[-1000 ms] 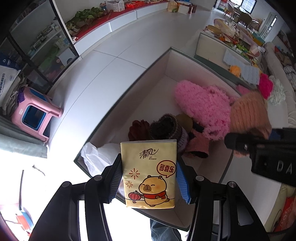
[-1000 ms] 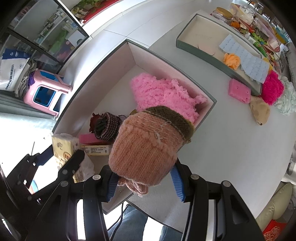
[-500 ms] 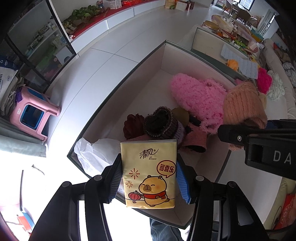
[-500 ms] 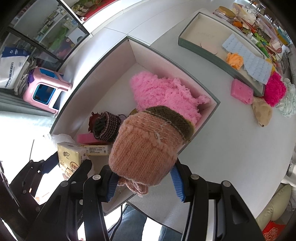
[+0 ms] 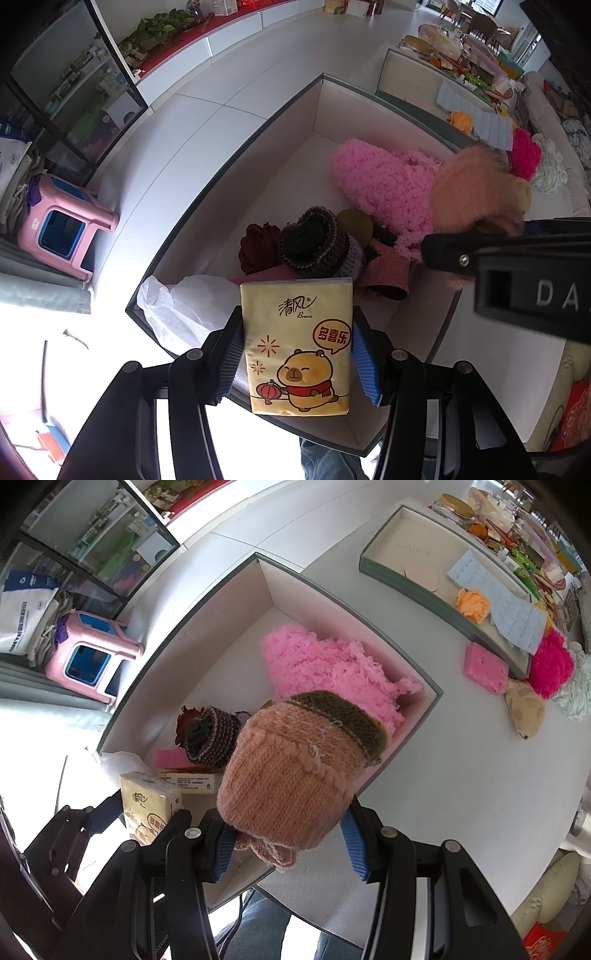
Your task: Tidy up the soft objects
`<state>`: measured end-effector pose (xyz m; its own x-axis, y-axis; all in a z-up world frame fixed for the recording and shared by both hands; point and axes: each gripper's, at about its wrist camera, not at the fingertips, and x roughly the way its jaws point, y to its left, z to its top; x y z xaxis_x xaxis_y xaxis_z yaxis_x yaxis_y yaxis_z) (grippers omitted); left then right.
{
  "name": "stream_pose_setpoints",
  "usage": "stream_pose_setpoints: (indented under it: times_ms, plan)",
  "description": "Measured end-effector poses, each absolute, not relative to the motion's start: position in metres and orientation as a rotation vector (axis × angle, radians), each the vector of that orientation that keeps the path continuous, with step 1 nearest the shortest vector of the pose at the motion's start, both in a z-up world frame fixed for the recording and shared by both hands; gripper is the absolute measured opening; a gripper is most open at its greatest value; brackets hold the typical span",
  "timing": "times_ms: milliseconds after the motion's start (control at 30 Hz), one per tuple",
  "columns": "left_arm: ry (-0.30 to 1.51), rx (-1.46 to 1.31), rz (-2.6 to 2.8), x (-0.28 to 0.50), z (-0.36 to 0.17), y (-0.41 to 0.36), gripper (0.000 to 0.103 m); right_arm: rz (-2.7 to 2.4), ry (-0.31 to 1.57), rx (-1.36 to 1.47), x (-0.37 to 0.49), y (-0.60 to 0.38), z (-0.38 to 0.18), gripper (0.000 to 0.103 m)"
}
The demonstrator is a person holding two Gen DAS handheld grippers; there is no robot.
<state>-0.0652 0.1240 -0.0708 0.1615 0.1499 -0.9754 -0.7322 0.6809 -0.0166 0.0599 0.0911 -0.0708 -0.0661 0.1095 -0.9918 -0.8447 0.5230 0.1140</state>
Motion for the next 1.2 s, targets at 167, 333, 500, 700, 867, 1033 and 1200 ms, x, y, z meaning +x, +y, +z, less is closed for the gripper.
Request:
stream_pose_setpoints:
  times_ms: [167,333,500,700,867,1033,1200]
  plan:
    - [1.223,-0.589,0.702,-0.070,-0.065,0.125,0.102,0.915,1.375,-0.751,0.055,0.097,-0.067,0.084]
    - [1.206,-0.614,0.713,-0.074,-0.063,0.129,0.102,0.936,1.323,-0.734,0.055,0.096,-0.060,0.103]
    - [1.136,-0.599,0.721,-0.078,-0.050,0.128,0.102,0.936,1.304,-0.686,0.059,0.089,-0.052,0.103]
    - [1.147,-0.539,0.764,-0.079,-0.035,0.128,0.102,0.913,1.299,-0.669,0.062,0.081,-0.042,0.103]
    - [1.169,-0.563,0.775,-0.083,-0.034,0.128,0.102,0.921,1.311,-0.633,0.060,0.074,-0.033,0.103]
    - [1.185,-0.572,0.785,-0.088,-0.034,0.124,0.102,0.927,1.302,-0.629,0.057,0.071,-0.028,0.103]
    - [1.194,-0.576,0.794,-0.092,-0.034,0.122,0.102,0.931,1.299,-0.624,0.052,0.069,-0.025,0.103]
